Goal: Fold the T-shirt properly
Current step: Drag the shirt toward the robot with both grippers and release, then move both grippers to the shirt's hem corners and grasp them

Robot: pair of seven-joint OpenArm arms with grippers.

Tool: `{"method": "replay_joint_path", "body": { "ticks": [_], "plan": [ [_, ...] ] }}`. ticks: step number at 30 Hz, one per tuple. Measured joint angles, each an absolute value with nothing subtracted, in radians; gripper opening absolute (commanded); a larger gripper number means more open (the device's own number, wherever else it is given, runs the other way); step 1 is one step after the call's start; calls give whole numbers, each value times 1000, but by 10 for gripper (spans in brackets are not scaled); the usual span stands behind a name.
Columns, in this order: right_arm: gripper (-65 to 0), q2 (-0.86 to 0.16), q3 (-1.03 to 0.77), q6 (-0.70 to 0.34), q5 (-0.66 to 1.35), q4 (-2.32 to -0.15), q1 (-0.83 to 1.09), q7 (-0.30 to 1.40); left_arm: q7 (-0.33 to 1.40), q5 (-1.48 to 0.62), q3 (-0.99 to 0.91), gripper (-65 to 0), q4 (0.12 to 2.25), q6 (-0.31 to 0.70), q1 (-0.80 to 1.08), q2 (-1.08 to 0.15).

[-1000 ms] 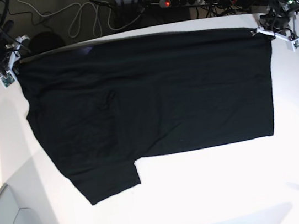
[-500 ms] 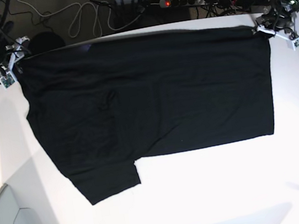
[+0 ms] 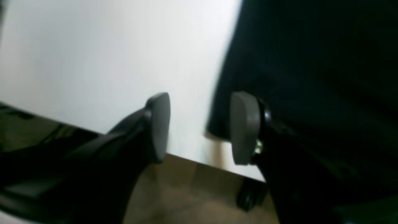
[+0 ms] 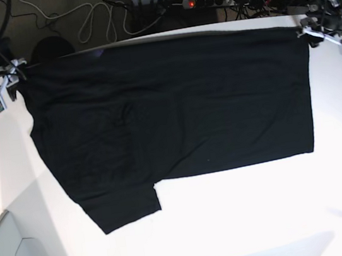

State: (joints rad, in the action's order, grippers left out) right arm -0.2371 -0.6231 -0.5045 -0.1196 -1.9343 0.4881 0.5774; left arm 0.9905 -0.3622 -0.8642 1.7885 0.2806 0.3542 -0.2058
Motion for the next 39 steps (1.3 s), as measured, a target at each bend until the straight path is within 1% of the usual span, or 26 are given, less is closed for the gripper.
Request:
{"method": "replay_joint_path", "body": {
  "ticks": [5,8,12,16,18,23,26,30,34,39],
  "plan": [
    [-293,-234,-623,-505,-121,-1934,462,585,989,-362,-907,-230,1792,282,355,-202],
    [-293,-233,-616,-504,-121,-1934,395,581,992,-349,-908,-201,1791,282,311,-204],
    [-292,-236,-558,-504,-123,-1925,309,587,982,-358,-902,-193,1792,287,231,-205],
    [-236,-238,-464,-503,-118,-1915,212,581,987,-351,-903,-193,1779,286,149,-205],
    [-226,-232,-429,-503,-112,-1874,146,581,988,-350,-906,-193,1760,283,100,-205],
    [-225,-233,-366,-504,-118,-1668,-22,584,984,-355,-895,-192,1654,282,-7,-231],
    [-224,-233,-353,-504,-121,-1507,-134,580,900,-341,-842,-192,1541,274,-56,-266],
    [-224,-235,-324,-503,-122,-1287,-279,572,734,-339,-711,-192,1377,272,-79,-318],
    [-223,-233,-294,-503,-126,-1071,-405,567,671,-273,-647,-192,1244,274,-147,-336],
    [-223,-234,-286,-501,-123,-834,-521,419,643,-216,-645,-191,1129,272,-245,-338]
  ]
}}
